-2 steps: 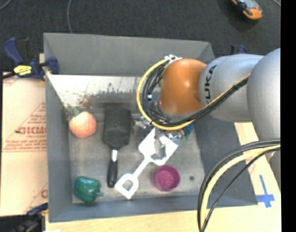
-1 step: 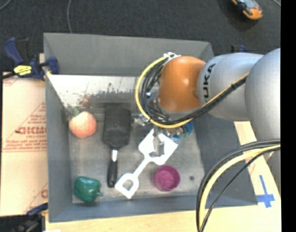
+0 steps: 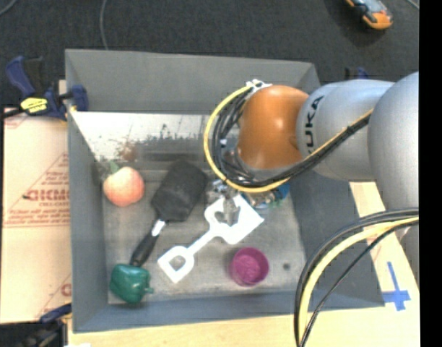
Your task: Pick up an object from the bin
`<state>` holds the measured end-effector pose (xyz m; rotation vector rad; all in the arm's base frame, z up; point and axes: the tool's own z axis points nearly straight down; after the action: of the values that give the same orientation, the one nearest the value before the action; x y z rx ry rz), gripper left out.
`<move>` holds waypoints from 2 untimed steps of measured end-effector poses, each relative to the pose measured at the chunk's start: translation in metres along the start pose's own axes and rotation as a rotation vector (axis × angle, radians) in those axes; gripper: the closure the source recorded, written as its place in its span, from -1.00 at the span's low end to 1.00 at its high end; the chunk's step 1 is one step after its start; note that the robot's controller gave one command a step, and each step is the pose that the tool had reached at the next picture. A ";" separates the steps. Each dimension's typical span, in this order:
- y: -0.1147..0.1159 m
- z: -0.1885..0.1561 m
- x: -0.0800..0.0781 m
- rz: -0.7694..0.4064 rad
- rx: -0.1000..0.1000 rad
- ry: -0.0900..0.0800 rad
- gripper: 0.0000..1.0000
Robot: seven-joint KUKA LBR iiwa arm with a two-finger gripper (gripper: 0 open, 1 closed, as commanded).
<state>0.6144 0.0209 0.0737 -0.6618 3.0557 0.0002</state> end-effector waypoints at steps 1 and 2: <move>0.000 0.000 0.000 0.000 0.000 0.000 1.00; 0.000 -0.021 0.001 0.002 -0.001 0.002 1.00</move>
Offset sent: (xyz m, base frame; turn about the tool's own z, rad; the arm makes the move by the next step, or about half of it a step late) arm 0.0000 0.0000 0.0451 0.0001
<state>0.6132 0.0208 0.0945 -0.6589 3.0590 0.0015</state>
